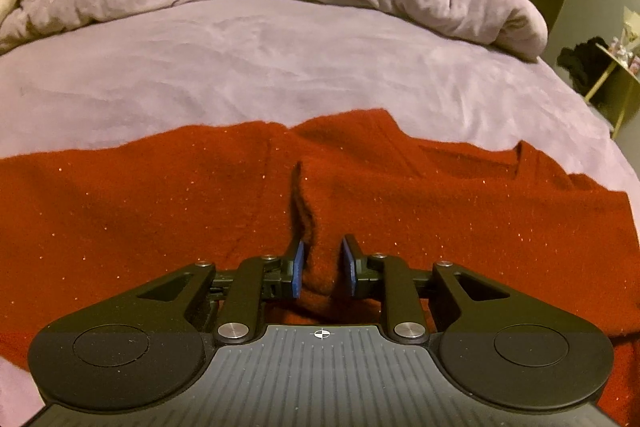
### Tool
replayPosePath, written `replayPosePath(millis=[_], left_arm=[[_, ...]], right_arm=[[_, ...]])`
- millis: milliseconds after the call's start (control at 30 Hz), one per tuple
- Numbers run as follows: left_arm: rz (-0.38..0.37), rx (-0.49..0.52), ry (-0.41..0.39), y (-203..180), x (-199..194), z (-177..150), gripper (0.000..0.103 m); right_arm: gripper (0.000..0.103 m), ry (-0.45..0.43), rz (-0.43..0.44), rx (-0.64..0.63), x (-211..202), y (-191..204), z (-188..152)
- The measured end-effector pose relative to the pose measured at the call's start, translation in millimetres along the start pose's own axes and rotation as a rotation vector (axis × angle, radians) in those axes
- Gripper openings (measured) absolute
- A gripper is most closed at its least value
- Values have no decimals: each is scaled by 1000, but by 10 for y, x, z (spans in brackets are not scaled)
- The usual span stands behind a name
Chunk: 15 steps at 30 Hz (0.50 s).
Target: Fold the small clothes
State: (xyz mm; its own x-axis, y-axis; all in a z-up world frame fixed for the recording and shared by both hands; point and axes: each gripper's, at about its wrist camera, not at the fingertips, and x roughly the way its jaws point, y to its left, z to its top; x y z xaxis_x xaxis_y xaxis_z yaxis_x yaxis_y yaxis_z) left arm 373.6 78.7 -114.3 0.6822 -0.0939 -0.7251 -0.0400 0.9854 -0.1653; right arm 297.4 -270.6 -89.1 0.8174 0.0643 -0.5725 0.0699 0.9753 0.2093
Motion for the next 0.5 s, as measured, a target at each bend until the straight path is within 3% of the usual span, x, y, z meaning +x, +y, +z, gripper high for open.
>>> replayPosePath(millis=[67, 167, 500], left_arm=[[12, 8, 9, -21, 6, 0, 25], [26, 44, 16, -66, 13, 15, 25], [58, 56, 11, -93, 124, 31, 27]], right_arm=[[23, 28, -34, -131, 290, 205, 11], [16, 106, -132, -179, 682, 244, -49], [14, 28, -181, -223, 946, 231, -58]])
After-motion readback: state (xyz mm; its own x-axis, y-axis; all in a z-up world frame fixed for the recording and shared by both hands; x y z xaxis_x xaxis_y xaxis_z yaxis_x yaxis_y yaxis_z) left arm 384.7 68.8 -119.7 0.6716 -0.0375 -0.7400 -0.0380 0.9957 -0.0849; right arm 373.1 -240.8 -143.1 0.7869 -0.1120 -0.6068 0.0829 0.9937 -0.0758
